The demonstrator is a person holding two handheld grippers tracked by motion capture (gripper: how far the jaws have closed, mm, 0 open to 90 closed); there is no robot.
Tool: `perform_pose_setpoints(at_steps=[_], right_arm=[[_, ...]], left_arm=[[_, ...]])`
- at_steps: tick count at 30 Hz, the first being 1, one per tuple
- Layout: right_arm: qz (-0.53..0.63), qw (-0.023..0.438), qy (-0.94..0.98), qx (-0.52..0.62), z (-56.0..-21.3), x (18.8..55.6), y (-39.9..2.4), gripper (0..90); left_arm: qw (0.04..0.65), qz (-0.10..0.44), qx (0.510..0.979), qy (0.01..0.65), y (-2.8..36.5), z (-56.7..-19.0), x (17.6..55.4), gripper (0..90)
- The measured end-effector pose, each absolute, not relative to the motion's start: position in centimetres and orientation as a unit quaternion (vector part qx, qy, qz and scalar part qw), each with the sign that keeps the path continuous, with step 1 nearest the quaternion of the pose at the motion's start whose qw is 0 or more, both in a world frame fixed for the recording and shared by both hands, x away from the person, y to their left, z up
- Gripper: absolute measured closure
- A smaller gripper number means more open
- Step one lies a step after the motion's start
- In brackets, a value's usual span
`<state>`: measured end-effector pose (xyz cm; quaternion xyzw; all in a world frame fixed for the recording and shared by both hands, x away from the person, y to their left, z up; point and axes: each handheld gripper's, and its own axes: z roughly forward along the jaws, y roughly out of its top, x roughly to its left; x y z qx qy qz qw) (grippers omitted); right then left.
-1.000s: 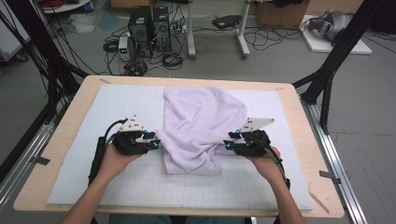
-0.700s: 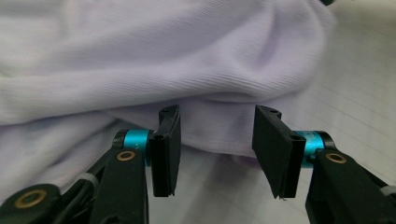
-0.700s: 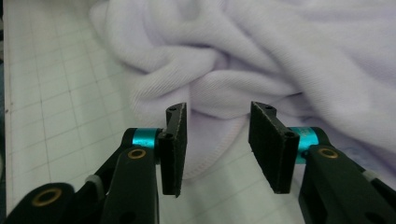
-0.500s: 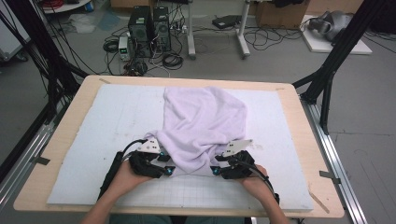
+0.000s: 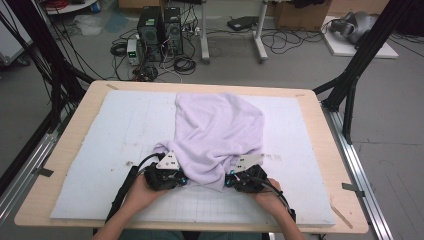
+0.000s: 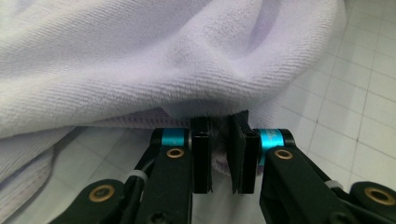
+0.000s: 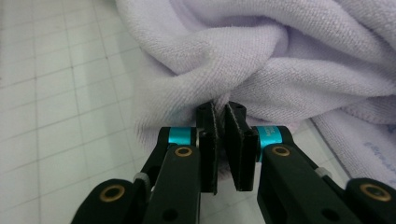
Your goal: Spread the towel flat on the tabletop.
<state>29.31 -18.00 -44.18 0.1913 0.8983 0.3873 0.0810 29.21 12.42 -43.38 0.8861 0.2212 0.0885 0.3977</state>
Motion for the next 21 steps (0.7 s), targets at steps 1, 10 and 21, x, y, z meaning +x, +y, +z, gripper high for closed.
perform_pose_setpoints(at_steps=[1, 10, 21], right_arm=[[0.392, 0.078, 0.896, 0.191, -44.1, 29.2, -18.1, 84.4], [0.450, 0.080, 0.874, 0.164, -41.3, 26.4, -19.3, 84.7], [0.517, 0.066, 0.849, 0.088, -36.5, 20.4, -19.8, 73.6]], left_arm=[[0.402, 0.091, 0.883, 0.222, 12.7, -43.1, 29.1, 80.6], [0.446, 0.104, 0.859, 0.229, 16.7, -40.2, 25.4, 80.7], [0.455, 0.114, 0.859, 0.206, 19.2, -37.0, 20.3, 56.1]])
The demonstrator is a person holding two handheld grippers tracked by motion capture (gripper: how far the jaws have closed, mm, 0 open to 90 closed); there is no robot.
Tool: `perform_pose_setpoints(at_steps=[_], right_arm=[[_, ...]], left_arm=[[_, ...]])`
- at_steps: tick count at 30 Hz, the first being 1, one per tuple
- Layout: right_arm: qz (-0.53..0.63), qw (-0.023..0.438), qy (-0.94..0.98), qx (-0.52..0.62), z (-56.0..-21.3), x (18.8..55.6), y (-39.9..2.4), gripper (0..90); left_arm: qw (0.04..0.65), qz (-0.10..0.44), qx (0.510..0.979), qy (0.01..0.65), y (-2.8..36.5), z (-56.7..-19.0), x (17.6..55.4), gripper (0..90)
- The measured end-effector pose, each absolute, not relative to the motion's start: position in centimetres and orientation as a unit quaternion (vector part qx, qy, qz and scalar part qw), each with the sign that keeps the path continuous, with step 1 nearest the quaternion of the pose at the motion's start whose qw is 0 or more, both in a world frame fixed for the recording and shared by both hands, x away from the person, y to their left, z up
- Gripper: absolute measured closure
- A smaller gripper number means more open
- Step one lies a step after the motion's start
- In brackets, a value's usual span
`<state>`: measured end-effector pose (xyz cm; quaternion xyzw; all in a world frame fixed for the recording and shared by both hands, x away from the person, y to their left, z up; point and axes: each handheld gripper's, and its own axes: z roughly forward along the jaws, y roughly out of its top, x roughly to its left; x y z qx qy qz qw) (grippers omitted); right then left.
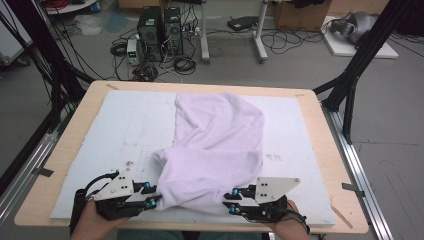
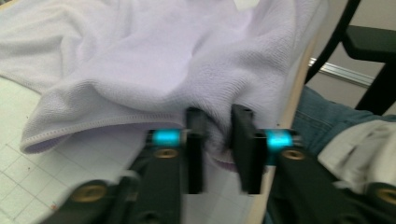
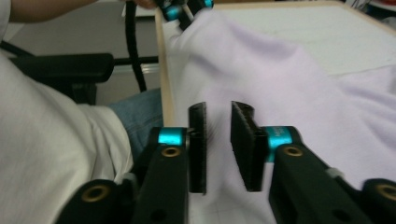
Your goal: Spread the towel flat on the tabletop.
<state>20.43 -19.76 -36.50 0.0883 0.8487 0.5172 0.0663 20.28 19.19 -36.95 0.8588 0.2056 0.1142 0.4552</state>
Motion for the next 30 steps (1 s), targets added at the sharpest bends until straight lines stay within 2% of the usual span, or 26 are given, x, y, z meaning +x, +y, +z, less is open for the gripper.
perform_pose_setpoints(at_steps=[3, 7, 10, 14, 16, 20, 21, 23, 30], right_arm=[[0.486, 0.095, 0.860, 0.123, -37.0, 22.1, -20.4, 66.0], [0.447, 0.090, 0.876, 0.159, -39.4, 24.2, -20.6, 60.4], [0.410, 0.088, 0.891, 0.173, -41.5, 25.3, -20.3, 54.2], [0.385, 0.074, 0.900, 0.188, -43.5, 26.6, -19.7, 53.7], [0.382, 0.062, 0.902, 0.189, -44.1, 27.1, -19.3, 56.5], [0.389, 0.043, 0.902, 0.184, -44.1, 27.6, -19.0, 73.7], [0.390, 0.038, 0.901, 0.185, -44.0, 27.5, -19.0, 76.2], [0.391, 0.037, 0.902, 0.178, -43.7, 27.1, -19.1, 79.0], [0.411, 0.026, 0.901, 0.138, -40.4, 23.8, -19.6, 79.5]], left_arm=[[0.453, 0.114, 0.856, 0.220, 19.2, -37.8, 21.5, 47.3], [0.454, 0.102, 0.855, 0.227, 18.3, -39.7, 23.7, 49.8], [0.427, 0.102, 0.869, 0.228, 17.1, -41.4, 25.4, 52.2], [0.392, 0.097, 0.883, 0.240, 16.1, -43.3, 27.3, 53.8], [0.390, 0.102, 0.885, 0.233, 15.9, -44.0, 27.5, 58.7], [0.398, 0.086, 0.881, 0.241, 16.1, -44.2, 27.6, 83.9], [0.396, 0.088, 0.882, 0.239, 16.1, -44.1, 27.5, 86.8], [0.395, 0.094, 0.884, 0.232, 16.3, -43.7, 26.9, 87.7], [0.424, 0.117, 0.870, 0.222, 18.4, -40.0, 22.8, 88.3]])
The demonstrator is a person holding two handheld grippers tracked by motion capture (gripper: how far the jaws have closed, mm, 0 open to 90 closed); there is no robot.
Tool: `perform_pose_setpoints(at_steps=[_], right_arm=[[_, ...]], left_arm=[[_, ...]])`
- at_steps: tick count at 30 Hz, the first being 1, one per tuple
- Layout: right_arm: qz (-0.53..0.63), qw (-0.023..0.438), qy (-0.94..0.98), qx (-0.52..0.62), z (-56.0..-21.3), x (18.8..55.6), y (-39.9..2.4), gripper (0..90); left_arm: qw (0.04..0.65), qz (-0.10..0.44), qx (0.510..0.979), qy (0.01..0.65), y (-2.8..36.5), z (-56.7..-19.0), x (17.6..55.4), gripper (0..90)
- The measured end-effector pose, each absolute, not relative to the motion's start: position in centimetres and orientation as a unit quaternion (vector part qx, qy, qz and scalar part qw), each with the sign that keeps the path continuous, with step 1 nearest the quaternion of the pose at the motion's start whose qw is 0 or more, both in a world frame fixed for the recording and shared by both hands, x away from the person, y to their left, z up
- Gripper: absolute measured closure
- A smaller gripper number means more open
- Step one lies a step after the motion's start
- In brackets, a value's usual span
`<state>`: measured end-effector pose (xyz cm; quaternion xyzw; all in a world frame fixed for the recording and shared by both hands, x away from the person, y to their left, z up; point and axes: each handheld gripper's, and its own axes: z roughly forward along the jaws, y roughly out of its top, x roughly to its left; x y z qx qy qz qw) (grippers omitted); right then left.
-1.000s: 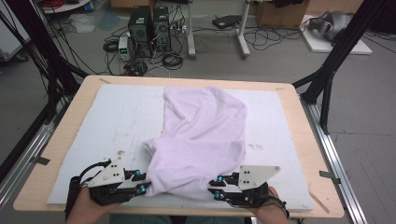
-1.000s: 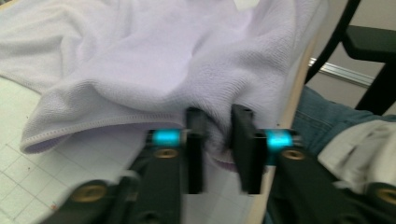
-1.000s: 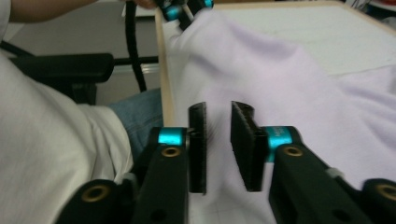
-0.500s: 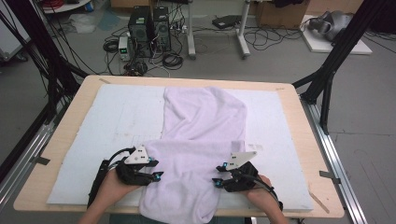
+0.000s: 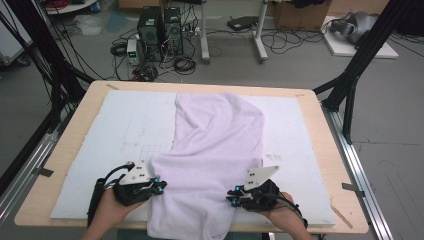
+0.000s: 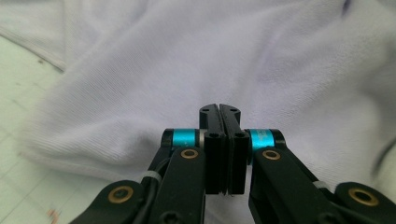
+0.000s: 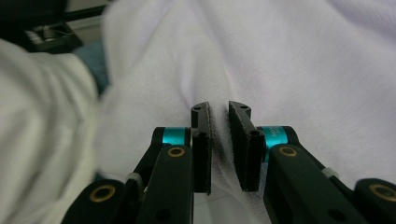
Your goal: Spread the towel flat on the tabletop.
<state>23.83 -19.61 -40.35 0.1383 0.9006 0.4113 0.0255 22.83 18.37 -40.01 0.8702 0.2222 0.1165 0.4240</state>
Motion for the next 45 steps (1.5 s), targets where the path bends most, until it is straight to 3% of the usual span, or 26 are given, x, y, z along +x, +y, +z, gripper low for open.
perform_pose_setpoints(at_steps=[4, 5, 7, 8, 12, 18, 21, 23, 24, 26, 30, 37, 42, 43, 45], right_arm=[[0.448, -0.004, 0.890, 0.086, -37.0, 21.3, -19.8, 75.6], [0.461, -0.004, 0.884, 0.082, -36.4, 21.0, -19.9, 71.0], [0.474, 0.017, 0.876, 0.085, -35.5, 21.0, -20.1, 66.3], [0.465, 0.041, 0.880, 0.088, -35.3, 21.4, -20.2, 63.8], [0.425, 0.081, 0.893, 0.127, -37.1, 24.2, -20.1, 55.8], [0.376, 0.062, 0.907, 0.182, -41.7, 27.2, -20.7, 52.2], [0.362, 0.057, 0.910, 0.191, -43.0, 27.3, -21.1, 53.9], [0.355, 0.053, 0.912, 0.199, -43.8, 27.2, -21.2, 59.7], [0.367, 0.057, 0.906, 0.202, -44.0, 27.0, -21.4, 64.9], [0.374, 0.048, 0.903, 0.204, -44.0, 27.0, -21.5, 79.9], [0.371, 0.051, 0.909, 0.180, -43.7, 26.5, -20.9, 89.4], [0.394, 0.035, 0.907, 0.142, -42.2, 25.2, -19.8, 89.3], [0.372, 0.043, 0.916, 0.145, -42.5, 24.9, -19.7, 60.6], [0.369, 0.043, 0.916, 0.151, -42.6, 25.0, -19.8, 58.4], [0.365, 0.040, 0.917, 0.153, -42.9, 25.1, -19.9, 55.3]], left_arm=[[0.435, 0.108, 0.873, 0.190, 18.8, -37.7, 19.5, 87.4], [0.440, 0.105, 0.872, 0.187, 18.9, -37.3, 19.2, 83.9], [0.439, 0.102, 0.872, 0.193, 18.9, -37.1, 19.3, 67.1], [0.436, 0.105, 0.873, 0.191, 18.9, -37.2, 19.6, 64.5], [0.438, 0.122, 0.867, 0.203, 18.3, -38.9, 22.4, 57.5], [0.400, 0.130, 0.877, 0.232, 16.7, -42.5, 26.7, 48.6], [0.383, 0.112, 0.886, 0.235, 16.2, -43.8, 27.8, 52.9], [0.390, 0.105, 0.886, 0.226, 16.2, -44.1, 27.9, 66.1], [0.390, 0.104, 0.886, 0.227, 16.2, -44.1, 27.8, 78.4], [0.385, 0.112, 0.888, 0.226, 16.4, -44.0, 27.5, 86.9], [0.390, 0.131, 0.882, 0.229, 17.5, -43.4, 26.4, 88.1], [0.399, 0.143, 0.877, 0.226, 19.2, -42.5, 23.9, 88.6], [0.409, 0.143, 0.872, 0.226, 20.3, -41.8, 22.7, 88.0], [0.410, 0.144, 0.871, 0.228, 20.6, -41.8, 22.7, 85.8], [0.406, 0.139, 0.869, 0.247, 21.0, -42.1, 22.9, 60.4]])
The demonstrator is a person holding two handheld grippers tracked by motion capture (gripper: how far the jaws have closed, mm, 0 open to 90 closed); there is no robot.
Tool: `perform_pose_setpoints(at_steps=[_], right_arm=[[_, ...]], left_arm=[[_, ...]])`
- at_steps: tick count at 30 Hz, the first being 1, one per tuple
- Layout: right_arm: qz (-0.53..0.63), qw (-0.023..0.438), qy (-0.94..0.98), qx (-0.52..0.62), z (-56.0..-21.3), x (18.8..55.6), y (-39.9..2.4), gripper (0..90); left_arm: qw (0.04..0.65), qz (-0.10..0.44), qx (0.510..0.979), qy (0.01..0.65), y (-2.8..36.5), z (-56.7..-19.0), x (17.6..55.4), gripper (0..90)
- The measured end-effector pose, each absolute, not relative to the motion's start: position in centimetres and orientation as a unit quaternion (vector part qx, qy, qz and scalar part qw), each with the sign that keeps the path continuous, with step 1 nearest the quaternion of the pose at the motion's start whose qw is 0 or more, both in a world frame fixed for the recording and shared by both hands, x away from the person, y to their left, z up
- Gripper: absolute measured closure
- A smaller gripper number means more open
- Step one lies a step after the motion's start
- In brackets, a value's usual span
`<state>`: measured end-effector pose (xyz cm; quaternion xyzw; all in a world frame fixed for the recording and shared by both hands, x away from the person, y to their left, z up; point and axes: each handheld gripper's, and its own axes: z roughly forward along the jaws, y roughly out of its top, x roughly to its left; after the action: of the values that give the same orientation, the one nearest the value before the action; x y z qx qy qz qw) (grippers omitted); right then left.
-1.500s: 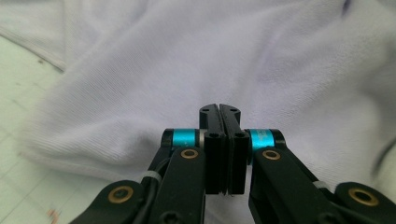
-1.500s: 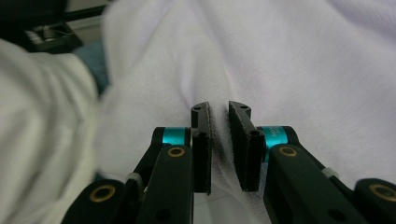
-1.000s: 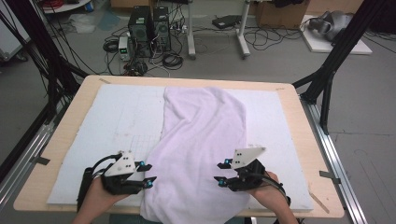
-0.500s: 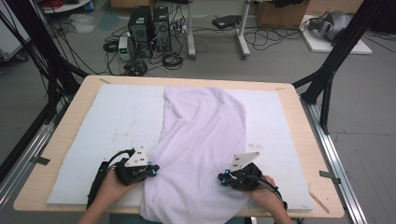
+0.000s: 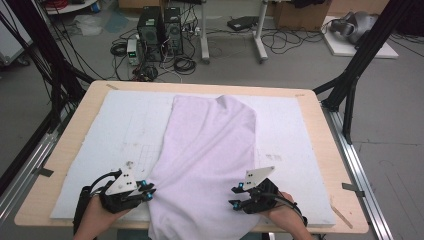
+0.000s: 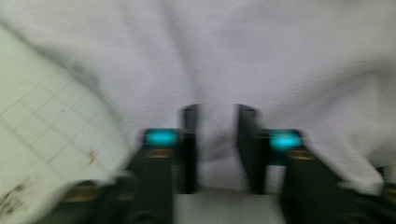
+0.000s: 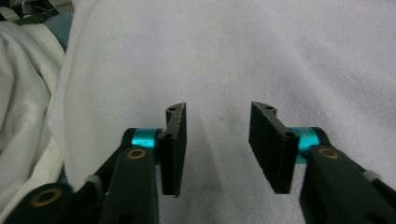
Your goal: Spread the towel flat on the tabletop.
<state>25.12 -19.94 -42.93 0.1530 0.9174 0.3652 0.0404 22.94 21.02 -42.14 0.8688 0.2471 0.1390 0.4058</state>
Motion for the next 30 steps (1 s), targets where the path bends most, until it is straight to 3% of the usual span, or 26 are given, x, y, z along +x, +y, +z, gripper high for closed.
perform_pose_setpoints(at_steps=[3, 4, 6, 7, 9, 10, 16, 22, 24, 27, 30], right_arm=[[0.346, 0.046, 0.925, 0.151, -43.7, 25.1, -19.9, 59.6], [0.355, 0.044, 0.921, 0.156, -43.7, 25.1, -20.1, 67.5], [0.363, 0.037, 0.917, 0.158, -43.8, 25.0, -20.2, 82.3], [0.369, 0.038, 0.916, 0.155, -43.9, 24.8, -20.2, 85.2], [0.371, 0.036, 0.915, 0.153, -43.9, 24.6, -20.2, 86.7], [0.375, 0.031, 0.914, 0.153, -43.9, 24.5, -20.2, 87.1], [0.389, 0.017, 0.911, 0.134, -43.2, 23.2, -20.1, 87.6], [0.421, -0.018, 0.902, 0.092, -41.5, 20.8, -18.9, 87.0], [0.440, -0.024, 0.893, 0.091, -40.8, 20.7, -19.1, 78.1], [0.447, 0.018, 0.885, 0.125, -39.8, 21.9, -20.1, 69.4], [0.435, 0.048, 0.887, 0.146, -39.5, 23.7, -20.5, 63.6]], left_arm=[[0.396, 0.118, 0.872, 0.261, 21.3, -43.3, 23.5, 50.1], [0.392, 0.113, 0.876, 0.258, 21.2, -43.6, 23.7, 51.3], [0.395, 0.099, 0.880, 0.245, 20.8, -44.2, 23.9, 62.6], [0.397, 0.107, 0.879, 0.239, 20.5, -44.3, 24.0, 70.5], [0.399, 0.110, 0.880, 0.234, 20.1, -44.3, 24.0, 84.2], [0.397, 0.121, 0.879, 0.234, 19.9, -44.3, 23.9, 85.4], [0.404, 0.153, 0.869, 0.241, 21.0, -43.2, 21.3, 86.9], [0.409, 0.148, 0.866, 0.245, 22.5, -41.7, 17.6, 86.9], [0.418, 0.138, 0.865, 0.241, 22.8, -41.3, 16.8, 85.3], [0.423, 0.135, 0.861, 0.247, 22.9, -41.1, 17.2, 63.2], [0.429, 0.137, 0.857, 0.250, 22.7, -41.3, 19.1, 55.1]])
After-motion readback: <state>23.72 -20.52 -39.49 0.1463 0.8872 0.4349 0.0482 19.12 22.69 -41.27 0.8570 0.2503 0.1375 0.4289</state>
